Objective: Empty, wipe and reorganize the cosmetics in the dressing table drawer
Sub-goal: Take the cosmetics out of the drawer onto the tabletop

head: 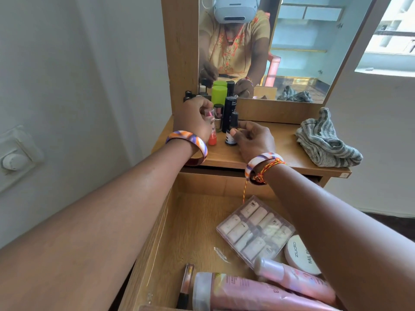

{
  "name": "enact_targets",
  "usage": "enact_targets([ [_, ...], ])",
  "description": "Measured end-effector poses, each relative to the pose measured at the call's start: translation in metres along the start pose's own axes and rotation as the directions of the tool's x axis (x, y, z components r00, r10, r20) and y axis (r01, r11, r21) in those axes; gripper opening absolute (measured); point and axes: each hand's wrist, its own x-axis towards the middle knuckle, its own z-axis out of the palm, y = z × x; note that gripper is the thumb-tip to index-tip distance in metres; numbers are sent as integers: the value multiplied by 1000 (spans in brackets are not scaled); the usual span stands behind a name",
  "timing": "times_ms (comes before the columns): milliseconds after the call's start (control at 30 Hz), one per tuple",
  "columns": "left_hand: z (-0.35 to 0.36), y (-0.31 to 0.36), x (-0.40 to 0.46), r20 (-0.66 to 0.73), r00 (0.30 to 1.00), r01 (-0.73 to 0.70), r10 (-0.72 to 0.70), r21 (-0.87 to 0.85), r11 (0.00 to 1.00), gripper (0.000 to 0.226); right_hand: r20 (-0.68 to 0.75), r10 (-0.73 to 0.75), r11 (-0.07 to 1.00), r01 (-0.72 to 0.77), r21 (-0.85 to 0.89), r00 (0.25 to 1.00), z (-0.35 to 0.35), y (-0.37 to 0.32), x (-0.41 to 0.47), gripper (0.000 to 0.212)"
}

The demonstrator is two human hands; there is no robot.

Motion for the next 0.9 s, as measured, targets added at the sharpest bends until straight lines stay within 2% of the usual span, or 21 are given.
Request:
enact_targets([
  [133, 7, -3, -4, 68, 996, -67, 63, 55, 996, 41, 69, -39, 996, 45, -78, 997, -2, 2, 0, 43],
  [267, 15, -6, -8, 20, 996, -87, 85, 108, 990, 52, 90, -40, 985, 55, -165, 995, 0, 0, 4, 45],
  [567, 26, -7, -7, -21, 996, -88, 91, 119, 989, 52, -29, 14, 989, -18, -149, 999, 8, -3, 5, 33],
  [800, 28, -11, -11, 17, 1000, -20, 18, 100, 995, 63, -43, 29, 991, -35, -133, 999, 8, 1, 2, 48],
  [900, 24, -8, -21, -37, 999, -6, 11, 126, 992, 62, -40, 26, 993, -31, -113, 999, 4, 1, -1, 48],
])
